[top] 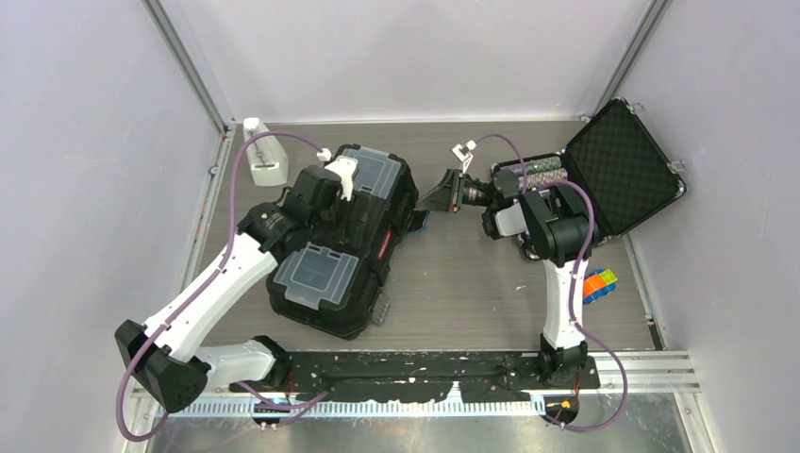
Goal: Pack the tool kit
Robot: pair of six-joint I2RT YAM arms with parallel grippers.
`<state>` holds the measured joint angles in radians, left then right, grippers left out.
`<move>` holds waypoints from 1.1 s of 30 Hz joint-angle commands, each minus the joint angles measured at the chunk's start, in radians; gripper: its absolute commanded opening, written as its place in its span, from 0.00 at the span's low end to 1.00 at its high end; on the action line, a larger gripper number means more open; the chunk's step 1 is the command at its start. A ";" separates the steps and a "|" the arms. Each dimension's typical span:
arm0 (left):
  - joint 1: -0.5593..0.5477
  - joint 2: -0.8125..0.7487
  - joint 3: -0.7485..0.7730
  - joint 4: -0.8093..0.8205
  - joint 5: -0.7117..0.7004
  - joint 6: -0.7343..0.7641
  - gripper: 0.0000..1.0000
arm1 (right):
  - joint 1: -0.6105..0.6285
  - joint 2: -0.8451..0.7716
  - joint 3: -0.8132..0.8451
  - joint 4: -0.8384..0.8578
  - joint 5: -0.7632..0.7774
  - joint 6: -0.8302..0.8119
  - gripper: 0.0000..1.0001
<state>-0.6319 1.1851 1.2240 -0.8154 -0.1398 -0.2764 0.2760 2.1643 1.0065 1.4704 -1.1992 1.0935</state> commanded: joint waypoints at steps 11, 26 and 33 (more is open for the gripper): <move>-0.039 0.016 0.058 0.040 -0.024 0.019 0.84 | 0.081 -0.081 -0.008 0.149 0.128 0.137 0.26; -0.236 0.096 0.145 0.202 -0.073 0.055 0.82 | 0.104 -0.134 -0.022 0.076 0.198 0.095 0.14; -0.242 0.262 0.218 0.228 -0.141 -0.009 0.76 | 0.104 -0.136 -0.019 0.059 0.200 0.086 0.12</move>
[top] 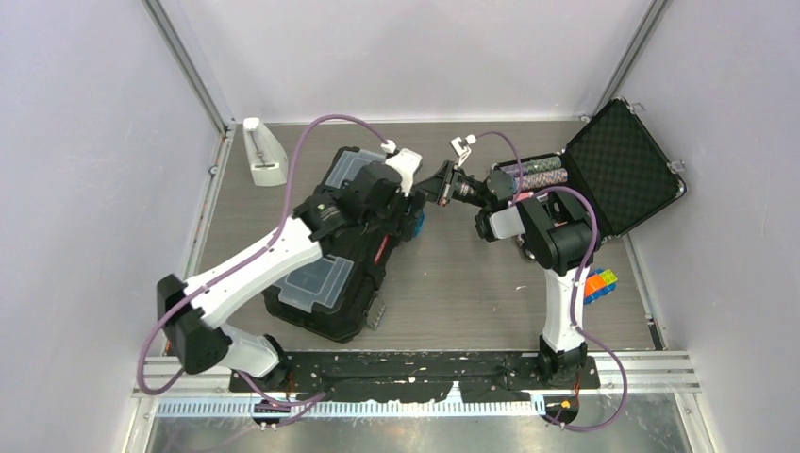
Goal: Pack the tool kit
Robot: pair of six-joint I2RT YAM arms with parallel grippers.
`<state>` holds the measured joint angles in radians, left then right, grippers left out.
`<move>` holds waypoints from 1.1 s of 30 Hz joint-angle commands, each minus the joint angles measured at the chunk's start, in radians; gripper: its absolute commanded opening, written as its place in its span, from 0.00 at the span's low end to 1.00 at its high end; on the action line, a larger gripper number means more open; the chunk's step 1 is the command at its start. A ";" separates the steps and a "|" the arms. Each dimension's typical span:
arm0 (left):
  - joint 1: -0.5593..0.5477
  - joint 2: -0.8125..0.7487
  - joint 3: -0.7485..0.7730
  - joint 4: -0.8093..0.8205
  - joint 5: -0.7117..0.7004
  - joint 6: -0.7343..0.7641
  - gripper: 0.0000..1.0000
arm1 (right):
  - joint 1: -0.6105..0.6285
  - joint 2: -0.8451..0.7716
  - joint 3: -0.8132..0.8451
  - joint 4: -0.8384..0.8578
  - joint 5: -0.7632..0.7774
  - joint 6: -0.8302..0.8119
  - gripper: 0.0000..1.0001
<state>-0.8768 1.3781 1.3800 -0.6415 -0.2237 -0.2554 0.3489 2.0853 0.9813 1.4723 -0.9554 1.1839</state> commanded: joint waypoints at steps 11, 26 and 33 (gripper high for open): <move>0.018 0.266 0.229 -0.051 -0.034 -0.113 0.60 | 0.033 -0.079 -0.002 -0.028 -0.045 -0.070 0.10; 0.069 0.179 0.105 -0.009 0.055 -0.140 0.49 | 0.034 -0.086 0.006 -0.009 -0.053 -0.061 0.09; 0.093 0.188 0.106 0.040 0.167 -0.107 0.49 | 0.032 -0.093 0.008 -0.007 -0.060 -0.059 0.08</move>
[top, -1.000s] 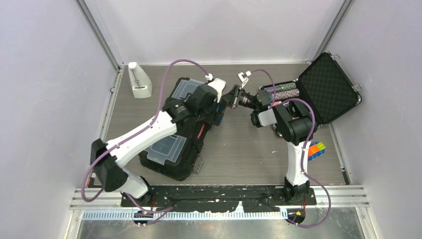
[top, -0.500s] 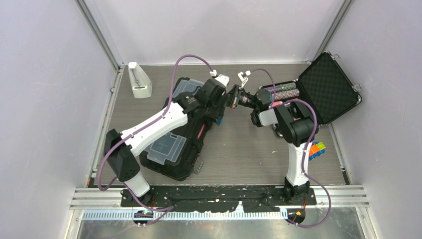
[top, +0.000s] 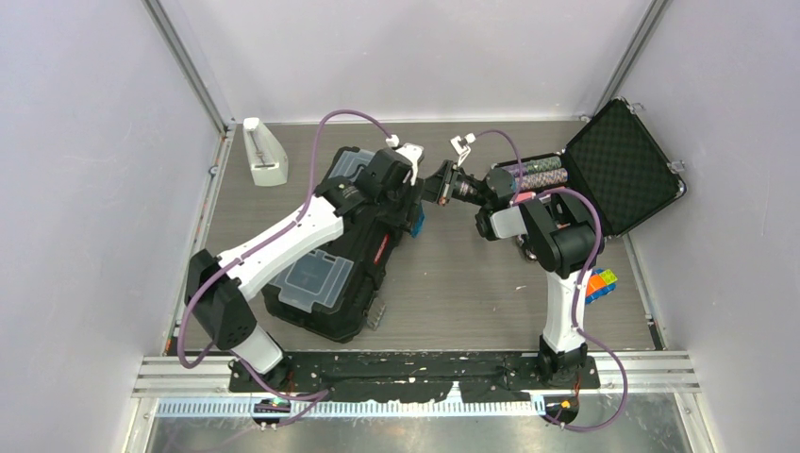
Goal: Pack the tool kit
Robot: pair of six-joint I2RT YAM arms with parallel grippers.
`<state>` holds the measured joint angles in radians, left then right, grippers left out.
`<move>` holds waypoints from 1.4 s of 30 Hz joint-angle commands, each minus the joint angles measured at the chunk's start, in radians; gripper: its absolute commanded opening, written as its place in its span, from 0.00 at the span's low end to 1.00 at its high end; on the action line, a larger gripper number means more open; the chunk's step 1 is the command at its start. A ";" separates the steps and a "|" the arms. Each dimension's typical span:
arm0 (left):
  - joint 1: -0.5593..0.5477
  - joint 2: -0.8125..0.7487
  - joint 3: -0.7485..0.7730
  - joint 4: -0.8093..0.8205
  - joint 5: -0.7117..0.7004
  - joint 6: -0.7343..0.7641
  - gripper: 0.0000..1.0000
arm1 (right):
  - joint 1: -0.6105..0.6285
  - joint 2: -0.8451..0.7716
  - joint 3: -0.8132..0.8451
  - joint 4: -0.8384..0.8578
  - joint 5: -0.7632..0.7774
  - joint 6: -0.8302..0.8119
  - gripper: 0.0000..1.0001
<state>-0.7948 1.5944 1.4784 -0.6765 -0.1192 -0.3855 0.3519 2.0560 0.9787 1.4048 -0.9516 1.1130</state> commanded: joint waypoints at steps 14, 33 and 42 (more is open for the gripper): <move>0.029 0.093 0.127 -0.032 0.035 0.036 0.41 | 0.030 -0.070 0.016 0.064 -0.075 0.014 0.08; 0.039 0.175 0.175 -0.077 0.020 0.044 0.14 | 0.029 -0.078 0.015 0.065 -0.079 0.013 0.08; 0.041 0.150 0.195 -0.103 -0.011 0.065 0.00 | 0.002 -0.147 -0.003 0.036 -0.043 -0.007 0.36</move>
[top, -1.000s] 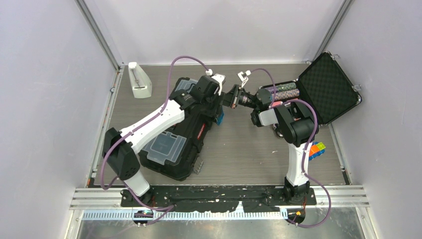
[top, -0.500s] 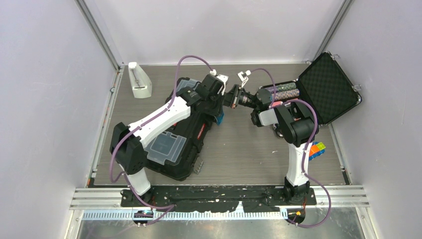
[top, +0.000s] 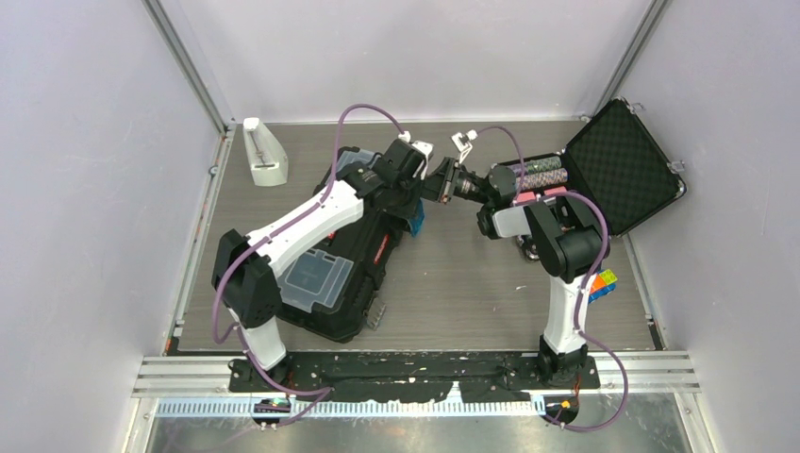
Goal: Pack the tool kit
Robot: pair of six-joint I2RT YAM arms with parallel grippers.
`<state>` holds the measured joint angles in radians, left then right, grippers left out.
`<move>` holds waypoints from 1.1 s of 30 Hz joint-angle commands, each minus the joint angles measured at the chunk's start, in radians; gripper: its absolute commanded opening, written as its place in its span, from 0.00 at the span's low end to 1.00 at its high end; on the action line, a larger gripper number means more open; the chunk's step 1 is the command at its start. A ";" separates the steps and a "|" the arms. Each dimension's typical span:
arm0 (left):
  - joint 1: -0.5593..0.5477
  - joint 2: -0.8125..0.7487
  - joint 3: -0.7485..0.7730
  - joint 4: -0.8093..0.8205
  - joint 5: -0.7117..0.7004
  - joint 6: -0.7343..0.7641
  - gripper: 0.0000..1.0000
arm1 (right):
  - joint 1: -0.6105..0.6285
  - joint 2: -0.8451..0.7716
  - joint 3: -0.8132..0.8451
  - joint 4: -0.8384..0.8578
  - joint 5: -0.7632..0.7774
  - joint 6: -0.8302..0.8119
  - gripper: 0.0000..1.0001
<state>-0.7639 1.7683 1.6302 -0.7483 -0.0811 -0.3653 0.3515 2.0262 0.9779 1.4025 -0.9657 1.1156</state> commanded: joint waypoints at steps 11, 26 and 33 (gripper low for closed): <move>0.020 -0.022 0.084 -0.064 -0.116 0.079 0.00 | -0.043 -0.413 -0.081 -0.662 0.193 -0.451 0.96; 0.028 -0.024 0.085 -0.095 -0.213 0.095 0.00 | 0.021 -0.418 -0.230 -0.784 0.367 -0.343 0.95; 0.029 -0.019 0.087 -0.114 -0.236 0.092 0.00 | 0.054 -0.322 -0.183 -0.676 0.357 -0.259 0.95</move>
<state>-0.7597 1.7638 1.7016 -0.8135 -0.1917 -0.3283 0.3874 1.6661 0.7444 0.5961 -0.6144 0.7879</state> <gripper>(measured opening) 0.024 0.954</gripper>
